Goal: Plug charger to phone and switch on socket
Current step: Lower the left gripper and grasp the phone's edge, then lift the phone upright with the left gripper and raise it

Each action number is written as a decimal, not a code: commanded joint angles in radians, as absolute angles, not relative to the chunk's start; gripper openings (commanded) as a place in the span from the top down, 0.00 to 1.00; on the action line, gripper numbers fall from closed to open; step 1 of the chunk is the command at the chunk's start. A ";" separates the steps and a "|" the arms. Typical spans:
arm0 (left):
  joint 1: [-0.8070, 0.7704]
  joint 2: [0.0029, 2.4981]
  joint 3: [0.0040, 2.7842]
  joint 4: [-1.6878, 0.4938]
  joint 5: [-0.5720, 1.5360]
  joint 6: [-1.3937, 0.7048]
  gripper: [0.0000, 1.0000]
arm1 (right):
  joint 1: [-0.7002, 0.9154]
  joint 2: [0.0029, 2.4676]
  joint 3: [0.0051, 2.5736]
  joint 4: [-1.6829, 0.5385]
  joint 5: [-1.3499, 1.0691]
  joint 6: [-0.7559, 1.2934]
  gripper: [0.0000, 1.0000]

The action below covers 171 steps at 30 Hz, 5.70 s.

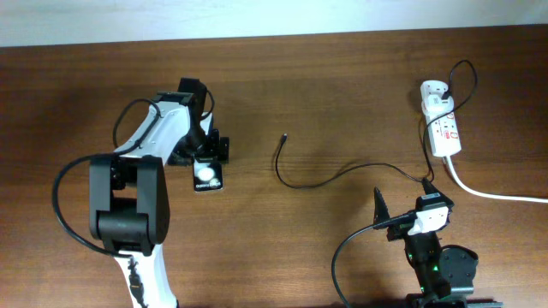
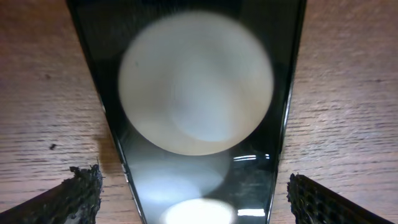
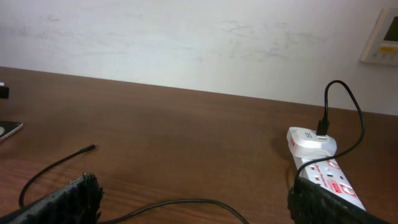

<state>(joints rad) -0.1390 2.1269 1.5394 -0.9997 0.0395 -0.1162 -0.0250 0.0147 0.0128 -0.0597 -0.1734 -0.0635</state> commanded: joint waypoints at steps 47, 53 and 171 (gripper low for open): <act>-0.224 2.145 1.383 -0.853 -0.001 -0.194 0.28 | -0.019 0.007 0.006 -0.064 -0.171 -0.066 0.01; -0.224 2.145 1.383 -0.855 0.000 -0.194 0.29 | -0.019 0.007 0.006 -0.064 -0.171 -0.066 0.01; -0.141 2.144 1.744 -1.004 1.464 -0.860 1.00 | -0.019 0.007 0.006 -0.064 -0.171 -0.066 0.01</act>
<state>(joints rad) -0.1463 2.1368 1.7134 -1.0050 1.4075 -0.7578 -0.0250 0.0147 0.0128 -0.0597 -0.1734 -0.0635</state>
